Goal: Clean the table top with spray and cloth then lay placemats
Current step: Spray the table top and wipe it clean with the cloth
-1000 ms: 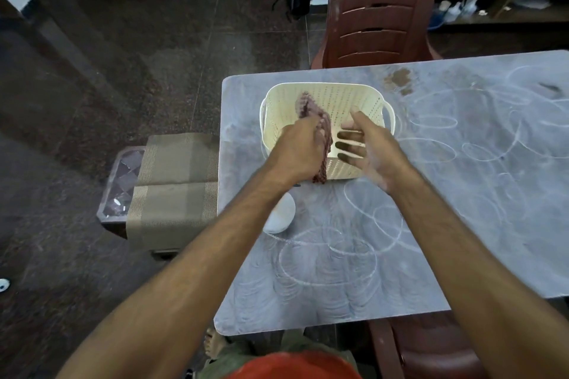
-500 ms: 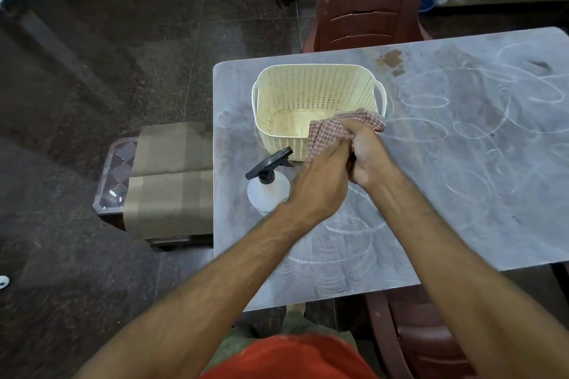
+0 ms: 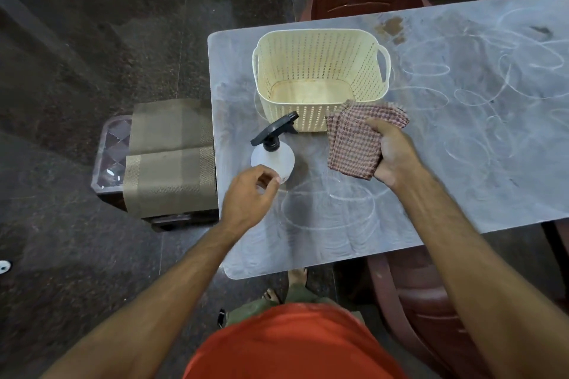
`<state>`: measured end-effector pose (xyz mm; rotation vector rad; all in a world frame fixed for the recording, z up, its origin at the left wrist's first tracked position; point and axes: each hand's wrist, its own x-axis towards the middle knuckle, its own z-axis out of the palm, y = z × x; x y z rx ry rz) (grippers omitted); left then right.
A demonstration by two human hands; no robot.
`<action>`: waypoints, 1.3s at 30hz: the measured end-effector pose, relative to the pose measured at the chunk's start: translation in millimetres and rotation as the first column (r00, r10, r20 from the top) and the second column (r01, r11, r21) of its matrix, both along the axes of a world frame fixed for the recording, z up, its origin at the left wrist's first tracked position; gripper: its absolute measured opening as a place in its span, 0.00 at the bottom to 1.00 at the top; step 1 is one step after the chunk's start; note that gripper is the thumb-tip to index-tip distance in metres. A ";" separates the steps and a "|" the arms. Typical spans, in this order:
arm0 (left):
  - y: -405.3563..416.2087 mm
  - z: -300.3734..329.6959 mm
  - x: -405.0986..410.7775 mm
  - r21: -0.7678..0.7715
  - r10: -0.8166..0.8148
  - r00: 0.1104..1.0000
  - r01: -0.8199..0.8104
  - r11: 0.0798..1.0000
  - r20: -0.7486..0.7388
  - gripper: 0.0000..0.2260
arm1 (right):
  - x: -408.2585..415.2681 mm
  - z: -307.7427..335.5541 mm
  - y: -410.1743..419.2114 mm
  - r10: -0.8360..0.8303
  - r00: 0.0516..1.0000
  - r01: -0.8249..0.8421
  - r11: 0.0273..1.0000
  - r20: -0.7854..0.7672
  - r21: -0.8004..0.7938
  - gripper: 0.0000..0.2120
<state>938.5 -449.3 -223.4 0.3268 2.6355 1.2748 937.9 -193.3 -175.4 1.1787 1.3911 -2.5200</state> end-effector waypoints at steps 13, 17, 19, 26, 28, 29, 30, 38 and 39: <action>16.6 -9.6 -61.0 0.137 -0.066 0.995 0.055 0.989 0.081 0.14 | 37.5 -15.2 -32.0 -0.022 0.998 0.021 1.000 0.067 0.016 0.11; 13.1 -13.2 -50.8 0.212 -0.044 0.997 0.028 0.977 0.068 0.13 | 47.3 -18.7 -35.0 -0.040 0.996 0.039 0.999 0.077 0.019 0.09; 14.9 -12.0 -48.5 0.200 -0.041 0.998 0.029 0.979 0.058 0.14 | 50.5 -20.1 -35.6 -0.042 0.995 0.040 0.999 0.086 0.025 0.09; 26.8 -9.2 -61.1 0.213 -0.143 0.988 0.127 0.969 0.061 0.20 | 61.8 -21.6 -39.6 -0.058 0.993 0.054 0.998 0.104 0.041 0.08; 31.9 -7.8 -59.0 0.276 -0.191 0.980 0.166 0.947 0.063 0.26 | 65.6 -22.3 -39.4 -0.065 0.991 0.060 0.997 0.113 0.044 0.09; 34.6 -6.0 -55.4 0.302 -0.216 0.975 0.189 0.934 0.058 0.29 | 67.9 -22.1 -38.8 -0.067 0.991 0.062 0.997 0.118 0.047 0.10; 37.1 -6.5 -52.2 0.314 -0.232 0.972 0.207 0.926 0.042 0.30 | 69.9 -21.7 -38.3 -0.069 0.990 0.064 0.997 0.119 0.049 0.10; 8.3 8.6 -13.8 0.335 -0.135 0.985 0.093 0.938 0.103 0.15 | 87.4 -12.3 -36.3 -0.098 0.991 0.092 0.994 0.094 0.065 0.07; -0.9 9.7 -5.1 0.322 -0.107 0.987 0.063 0.945 0.121 0.13 | 89.2 -12.1 -38.7 -0.090 0.991 0.084 0.994 0.095 0.065 0.07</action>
